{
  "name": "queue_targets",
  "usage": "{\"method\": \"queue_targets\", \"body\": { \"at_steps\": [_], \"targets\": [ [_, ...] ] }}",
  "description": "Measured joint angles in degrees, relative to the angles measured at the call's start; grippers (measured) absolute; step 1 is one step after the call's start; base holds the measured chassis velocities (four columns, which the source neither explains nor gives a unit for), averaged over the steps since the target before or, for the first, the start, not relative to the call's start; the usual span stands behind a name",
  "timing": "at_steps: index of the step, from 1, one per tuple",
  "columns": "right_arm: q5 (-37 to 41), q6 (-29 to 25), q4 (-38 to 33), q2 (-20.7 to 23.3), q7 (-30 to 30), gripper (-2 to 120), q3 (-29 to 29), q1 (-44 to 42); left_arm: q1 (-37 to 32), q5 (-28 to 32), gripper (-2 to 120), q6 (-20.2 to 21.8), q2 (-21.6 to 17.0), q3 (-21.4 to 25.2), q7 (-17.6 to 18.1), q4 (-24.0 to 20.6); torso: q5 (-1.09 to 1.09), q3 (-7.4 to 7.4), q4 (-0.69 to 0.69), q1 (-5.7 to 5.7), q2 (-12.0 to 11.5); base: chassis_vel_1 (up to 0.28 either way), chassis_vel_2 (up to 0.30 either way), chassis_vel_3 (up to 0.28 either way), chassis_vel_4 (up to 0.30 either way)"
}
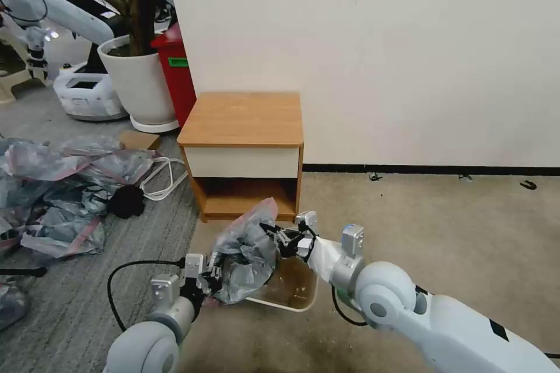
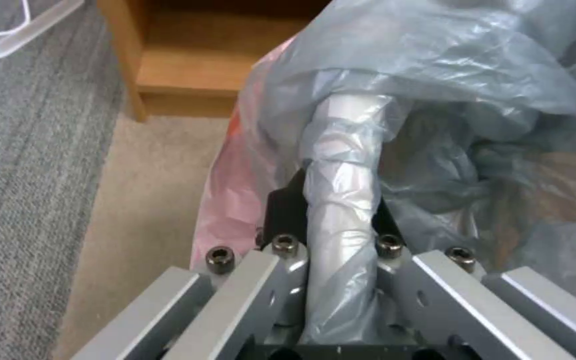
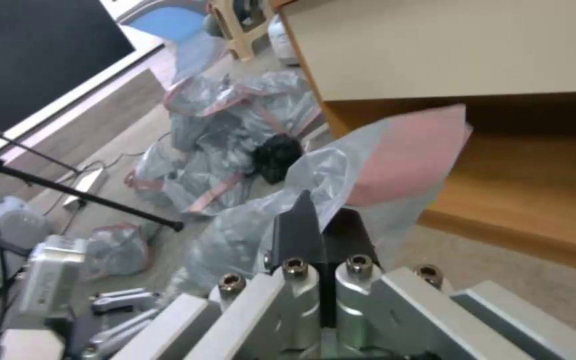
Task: Pick up the garbage bag from the table and place it over the trash can.
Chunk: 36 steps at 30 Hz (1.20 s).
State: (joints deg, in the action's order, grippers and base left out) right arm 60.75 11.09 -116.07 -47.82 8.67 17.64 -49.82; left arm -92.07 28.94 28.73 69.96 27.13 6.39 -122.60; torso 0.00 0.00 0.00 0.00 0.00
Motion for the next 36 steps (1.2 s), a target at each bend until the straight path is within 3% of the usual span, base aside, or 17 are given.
{"method": "queue_targets", "body": {
  "at_steps": [36],
  "targets": [
    [1.22, 1.38, 2.61, 4.38, 0.81, 0, -7.45, -3.49, 0.59, 5.23, 5, -5.92, 2.37, 6.62, -2.04, 0.69, -0.01, 0.0, 0.0, 0.0, 0.0, 0.0, 0.0, 0.0, 0.0]
  ]
}}
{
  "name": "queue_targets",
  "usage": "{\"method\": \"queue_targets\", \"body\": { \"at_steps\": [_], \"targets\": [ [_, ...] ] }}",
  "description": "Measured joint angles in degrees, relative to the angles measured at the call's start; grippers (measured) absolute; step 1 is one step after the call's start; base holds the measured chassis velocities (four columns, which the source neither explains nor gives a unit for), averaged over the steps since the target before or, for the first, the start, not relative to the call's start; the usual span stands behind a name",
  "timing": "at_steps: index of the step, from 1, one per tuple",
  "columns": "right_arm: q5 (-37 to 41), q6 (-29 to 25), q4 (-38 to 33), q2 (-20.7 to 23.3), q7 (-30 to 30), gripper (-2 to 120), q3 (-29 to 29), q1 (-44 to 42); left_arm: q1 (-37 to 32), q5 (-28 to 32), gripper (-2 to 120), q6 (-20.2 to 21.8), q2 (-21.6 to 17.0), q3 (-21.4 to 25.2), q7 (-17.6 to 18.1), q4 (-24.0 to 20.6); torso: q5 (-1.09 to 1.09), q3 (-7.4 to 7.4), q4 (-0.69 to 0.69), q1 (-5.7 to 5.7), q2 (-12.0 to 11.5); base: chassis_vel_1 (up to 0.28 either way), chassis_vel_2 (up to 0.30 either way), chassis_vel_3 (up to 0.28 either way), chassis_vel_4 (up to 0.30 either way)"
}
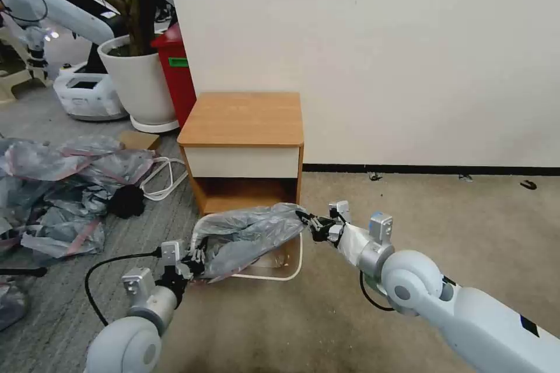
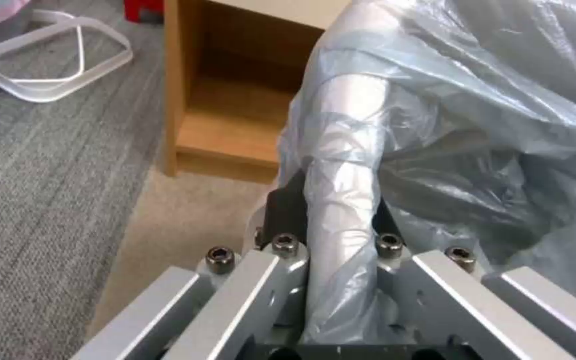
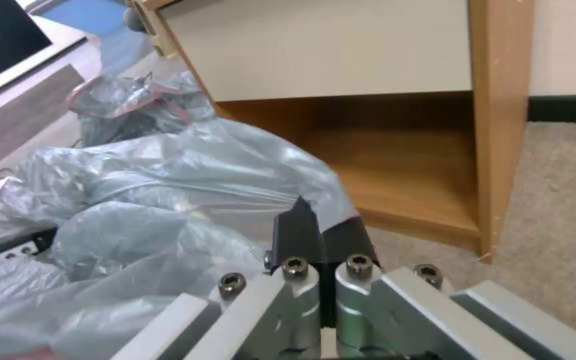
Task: Pick up the garbage bag from the table and place it over the trash can.
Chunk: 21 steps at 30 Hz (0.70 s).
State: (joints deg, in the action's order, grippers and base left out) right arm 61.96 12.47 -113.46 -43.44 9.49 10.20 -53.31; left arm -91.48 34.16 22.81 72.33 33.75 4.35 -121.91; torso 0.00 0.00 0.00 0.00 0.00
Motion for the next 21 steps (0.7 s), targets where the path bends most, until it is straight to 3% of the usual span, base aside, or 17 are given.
{"method": "queue_targets", "body": {
  "at_steps": [5, 21],
  "targets": [
    [0.07, -0.02, 0.21, 0.36, -0.11, 0, -0.54, -0.48, 0.32, 0.81, 5, -0.63, 0.55, 0.41, 0.6, 0.46, 0.0, 0.0, 0.0, 0.0, 0.0, 0.0, 0.0, 0.0, 0.0],
    [-0.45, -0.09, -0.66, -0.17, -0.22, 0, -2.69, -4.49, 2.32, 7.99, 5, -2.44, 1.82, -0.75, 7.25, 0.93, 0.0, 0.0, 0.0, 0.0, -0.01, 0.0, 0.0, 0.0, 0.0]
  ]
}}
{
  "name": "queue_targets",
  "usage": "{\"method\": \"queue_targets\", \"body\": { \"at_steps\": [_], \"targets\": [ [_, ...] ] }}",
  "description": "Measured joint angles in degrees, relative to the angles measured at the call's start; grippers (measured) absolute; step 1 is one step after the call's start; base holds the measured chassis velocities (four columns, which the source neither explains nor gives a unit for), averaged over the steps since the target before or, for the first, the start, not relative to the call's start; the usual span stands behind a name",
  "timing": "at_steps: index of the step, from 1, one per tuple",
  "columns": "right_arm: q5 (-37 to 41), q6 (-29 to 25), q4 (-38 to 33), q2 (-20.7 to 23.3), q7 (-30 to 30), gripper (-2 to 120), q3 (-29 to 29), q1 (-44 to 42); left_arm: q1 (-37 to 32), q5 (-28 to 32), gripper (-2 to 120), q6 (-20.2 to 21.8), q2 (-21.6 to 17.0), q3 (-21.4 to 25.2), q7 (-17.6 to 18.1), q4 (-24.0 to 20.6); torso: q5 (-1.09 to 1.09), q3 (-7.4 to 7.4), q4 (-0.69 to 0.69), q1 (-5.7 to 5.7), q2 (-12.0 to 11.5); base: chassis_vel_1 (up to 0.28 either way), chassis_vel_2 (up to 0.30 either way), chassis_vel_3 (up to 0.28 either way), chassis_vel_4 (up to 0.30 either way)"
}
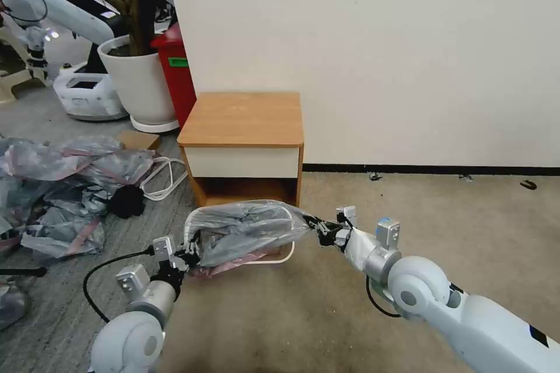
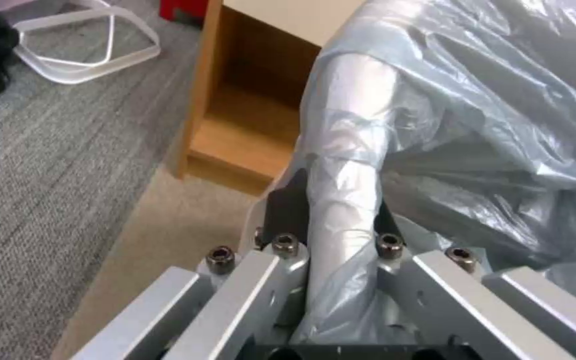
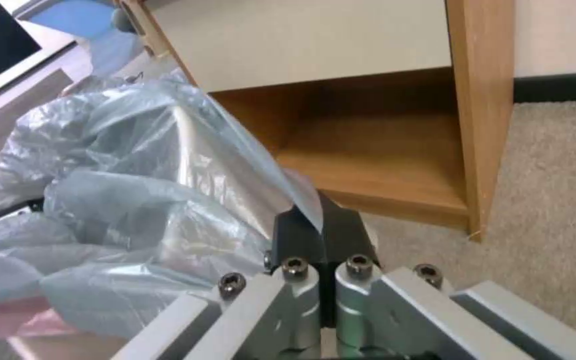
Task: Pick up the garbage bag from the table and place it over the trash can.
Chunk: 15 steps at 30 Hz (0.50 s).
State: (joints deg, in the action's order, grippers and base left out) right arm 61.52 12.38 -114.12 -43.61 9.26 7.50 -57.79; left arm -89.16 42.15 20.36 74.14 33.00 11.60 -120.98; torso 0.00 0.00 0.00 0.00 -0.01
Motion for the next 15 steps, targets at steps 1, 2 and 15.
{"method": "queue_targets", "body": {
  "at_steps": [1, 2, 15],
  "targets": [
    [-0.12, 0.01, -0.05, -0.1, -0.03, 0, -0.1, -0.37, 0.11, 0.53, 5, -0.03, 0.17, -0.21, 0.54, 0.0, 0.0, 0.0, 0.0, 0.0, 0.0, 0.0, 0.0, 0.0, 0.0],
    [-0.12, 0.01, -0.05, -0.1, -0.03, 0, -0.1, -0.37, 0.11, 0.53, 5, -0.03, 0.17, -0.21, 0.54, 0.0, 0.0, 0.0, 0.0, 0.0, 0.0, 0.0, 0.0, 0.0, 0.0],
    [-3.18, -0.18, -1.75, -0.93, -1.28, 0, -2.12, -5.18, 2.51, 1.69, 5, -2.55, 2.42, -3.54, 5.2, 1.38, 0.0, 0.0, 0.0, 0.0, 0.0, 0.0, 0.0, 0.0, 0.0]
  ]
}}
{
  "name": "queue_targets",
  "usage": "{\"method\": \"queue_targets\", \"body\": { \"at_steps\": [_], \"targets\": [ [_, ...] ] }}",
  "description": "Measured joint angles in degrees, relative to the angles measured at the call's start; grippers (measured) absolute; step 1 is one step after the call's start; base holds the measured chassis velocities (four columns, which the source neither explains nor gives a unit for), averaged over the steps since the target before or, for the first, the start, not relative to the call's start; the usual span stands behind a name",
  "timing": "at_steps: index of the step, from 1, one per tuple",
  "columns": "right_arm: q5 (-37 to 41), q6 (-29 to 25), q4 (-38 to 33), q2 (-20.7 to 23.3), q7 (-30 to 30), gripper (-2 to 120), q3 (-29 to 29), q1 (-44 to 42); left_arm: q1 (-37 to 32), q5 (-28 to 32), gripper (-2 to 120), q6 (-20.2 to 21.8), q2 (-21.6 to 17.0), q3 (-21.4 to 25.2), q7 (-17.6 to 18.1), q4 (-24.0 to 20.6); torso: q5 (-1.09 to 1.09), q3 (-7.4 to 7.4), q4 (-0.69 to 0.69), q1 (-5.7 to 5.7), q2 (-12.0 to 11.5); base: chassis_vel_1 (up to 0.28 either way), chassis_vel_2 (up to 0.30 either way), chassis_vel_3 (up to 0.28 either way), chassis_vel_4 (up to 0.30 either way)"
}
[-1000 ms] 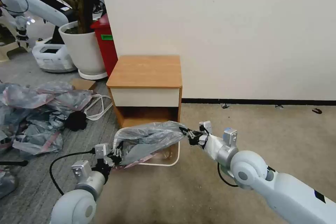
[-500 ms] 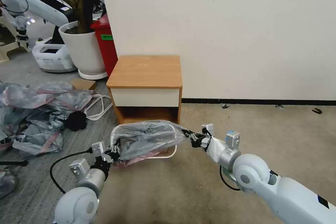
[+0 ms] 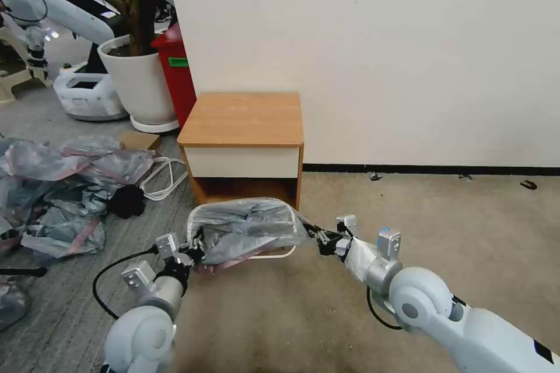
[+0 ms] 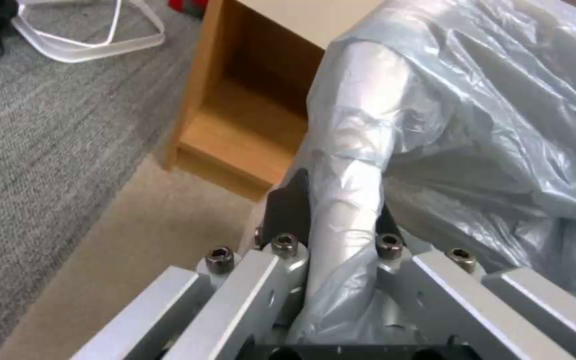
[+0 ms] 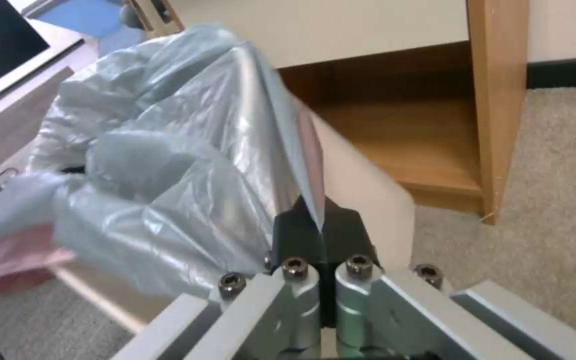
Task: Pick up the garbage bag from the table and place it over the trash can.
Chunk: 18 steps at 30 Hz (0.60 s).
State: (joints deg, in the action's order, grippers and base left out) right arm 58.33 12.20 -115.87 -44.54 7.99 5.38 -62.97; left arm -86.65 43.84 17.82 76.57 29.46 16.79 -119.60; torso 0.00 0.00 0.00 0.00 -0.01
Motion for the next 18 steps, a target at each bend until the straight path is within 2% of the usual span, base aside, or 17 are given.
{"method": "queue_targets", "body": {
  "at_steps": [5, 12, 18],
  "targets": [
    [-1.13, -0.15, -0.54, -0.3, -0.01, 0, -0.08, -0.96, 1.37, -0.15, 5, -1.14, 0.63, -1.17, 1.49, 0.65, 0.0, 0.0, 0.0, 0.0, 0.0, 0.0, 0.0, 0.0, 0.0],
    [-3.15, -0.7, 0.72, 0.29, -0.34, 0, 1.09, -0.07, 2.36, 2.36, 5, -0.62, -0.43, -1.13, 3.84, 0.44, 0.0, 0.0, 0.0, 0.0, 0.0, 0.0, 0.0, 0.0, 0.0],
    [-5.61, -1.36, 4.19, 0.05, -0.68, 0, 2.61, 2.72, 3.08, 8.59, 5, 1.92, -1.29, -0.39, 7.54, -0.93, -0.01, 0.0, -0.01, 0.0, 0.0, 0.0, 0.0, 0.0, 0.0]
  ]
}}
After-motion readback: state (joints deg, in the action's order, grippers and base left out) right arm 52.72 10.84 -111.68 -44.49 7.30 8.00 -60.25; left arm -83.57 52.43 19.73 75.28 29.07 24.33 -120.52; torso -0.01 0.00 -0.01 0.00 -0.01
